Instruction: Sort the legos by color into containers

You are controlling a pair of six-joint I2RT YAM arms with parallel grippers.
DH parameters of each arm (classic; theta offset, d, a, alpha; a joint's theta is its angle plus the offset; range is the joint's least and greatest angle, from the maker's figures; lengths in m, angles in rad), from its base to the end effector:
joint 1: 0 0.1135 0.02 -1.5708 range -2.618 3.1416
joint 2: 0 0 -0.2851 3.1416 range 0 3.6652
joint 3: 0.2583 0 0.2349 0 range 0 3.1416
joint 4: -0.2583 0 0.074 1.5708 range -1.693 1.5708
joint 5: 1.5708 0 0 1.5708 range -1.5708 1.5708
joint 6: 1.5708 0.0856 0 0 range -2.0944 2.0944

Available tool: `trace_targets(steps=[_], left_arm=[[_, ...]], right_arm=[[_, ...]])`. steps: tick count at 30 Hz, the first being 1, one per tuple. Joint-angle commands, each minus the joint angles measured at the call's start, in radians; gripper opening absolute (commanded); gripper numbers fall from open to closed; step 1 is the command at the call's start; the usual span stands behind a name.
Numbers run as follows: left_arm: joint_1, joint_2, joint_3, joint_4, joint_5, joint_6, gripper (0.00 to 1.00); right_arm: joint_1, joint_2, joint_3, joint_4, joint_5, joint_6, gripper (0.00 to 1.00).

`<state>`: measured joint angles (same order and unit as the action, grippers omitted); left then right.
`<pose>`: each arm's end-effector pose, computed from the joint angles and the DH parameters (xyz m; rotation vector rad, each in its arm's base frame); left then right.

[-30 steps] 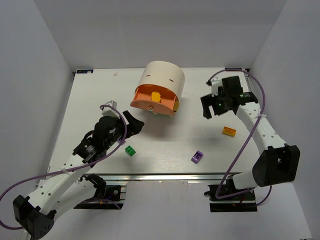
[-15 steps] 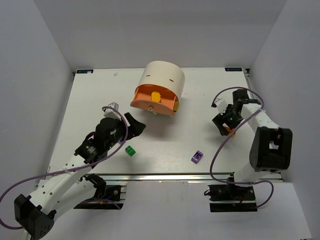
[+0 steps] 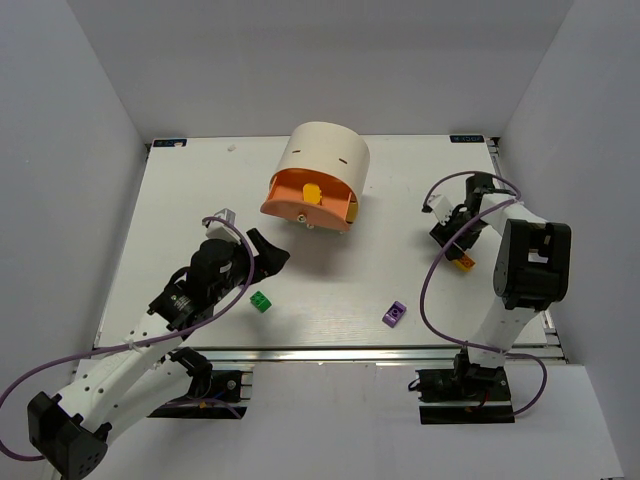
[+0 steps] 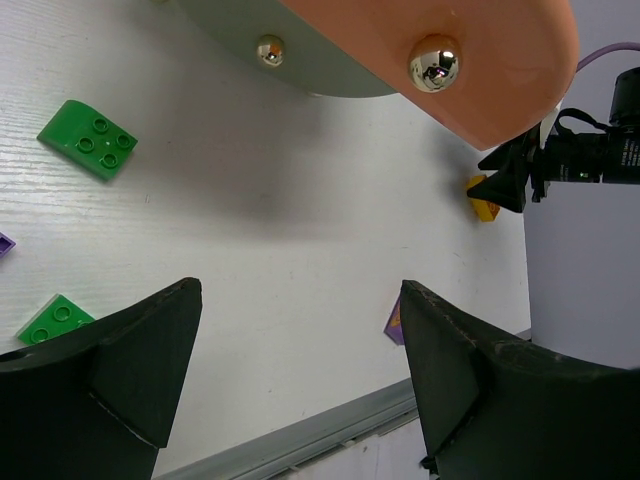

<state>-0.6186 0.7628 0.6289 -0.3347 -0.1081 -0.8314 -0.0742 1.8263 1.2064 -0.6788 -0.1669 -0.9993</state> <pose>0.1593 -0.1020 0.2678 -0.2967 2.1109 -0.7820 0.3544 -0.0121 0.1537 -1.2888 2.5122 0.0053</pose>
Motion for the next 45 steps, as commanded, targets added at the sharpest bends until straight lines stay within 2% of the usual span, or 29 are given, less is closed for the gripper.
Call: trace_targets(steps=[1, 8, 9, 10, 12, 15, 19, 23, 26, 31, 34, 40, 45], left_arm=[[-0.004, -0.014, 0.005, -0.003, -0.012, -0.005, 0.9], [-0.004, -0.002, 0.008, 0.003, -0.01, -0.005, 0.9], [-0.004, 0.0, 0.009, 0.005, -0.008, -0.005, 0.9], [-0.004, 0.003, 0.009, 0.003, -0.008, -0.003, 0.9], [-0.004, 0.003, 0.012, 0.002, -0.008, -0.002, 0.9], [-0.004, 0.006, 0.012, 0.002, -0.007, -0.002, 0.9], [-0.004, 0.01, 0.015, 0.008, -0.004, -0.002, 0.9], [-0.004, 0.012, 0.025, 0.003, -0.01, -0.002, 0.9], [-0.004, 0.006, 0.032, -0.007, -0.021, 0.0, 0.9], [0.005, -0.002, 0.043, -0.021, -0.034, 0.002, 0.9], [0.005, -0.002, 0.057, -0.036, -0.044, 0.005, 0.9], [0.005, -0.013, 0.058, -0.026, -0.051, 0.002, 0.9], [0.005, 0.027, 0.084, -0.01, -0.044, 0.011, 0.9]], right_arm=[[-0.01, 0.011, 0.032, -0.033, -0.031, -0.055, 0.59], [-0.012, 0.001, -0.021, -0.033, -0.022, -0.055, 0.47], [-0.012, 0.005, -0.019, -0.042, -0.022, -0.05, 0.44], [-0.012, 0.005, -0.008, -0.05, -0.025, -0.042, 0.35], [-0.009, 0.001, 0.013, -0.068, -0.063, -0.019, 0.27], [0.004, -0.035, 0.108, -0.175, -0.186, 0.004, 0.17], [0.048, -0.035, 0.301, -0.301, -0.351, 0.045, 0.14], [0.176, -0.047, 0.505, -0.372, -0.514, 0.1, 0.13], [0.285, -0.062, 0.652, -0.355, -0.574, 0.151, 0.14], [0.424, 0.004, 0.917, -0.268, -0.592, 0.279, 0.15], [0.494, 0.05, 1.011, -0.194, -0.57, 0.358, 0.15], [0.585, 0.054, 0.946, 0.004, -0.514, 0.438, 0.18], [0.642, 0.094, 0.937, 0.031, -0.488, 0.461, 0.22]])
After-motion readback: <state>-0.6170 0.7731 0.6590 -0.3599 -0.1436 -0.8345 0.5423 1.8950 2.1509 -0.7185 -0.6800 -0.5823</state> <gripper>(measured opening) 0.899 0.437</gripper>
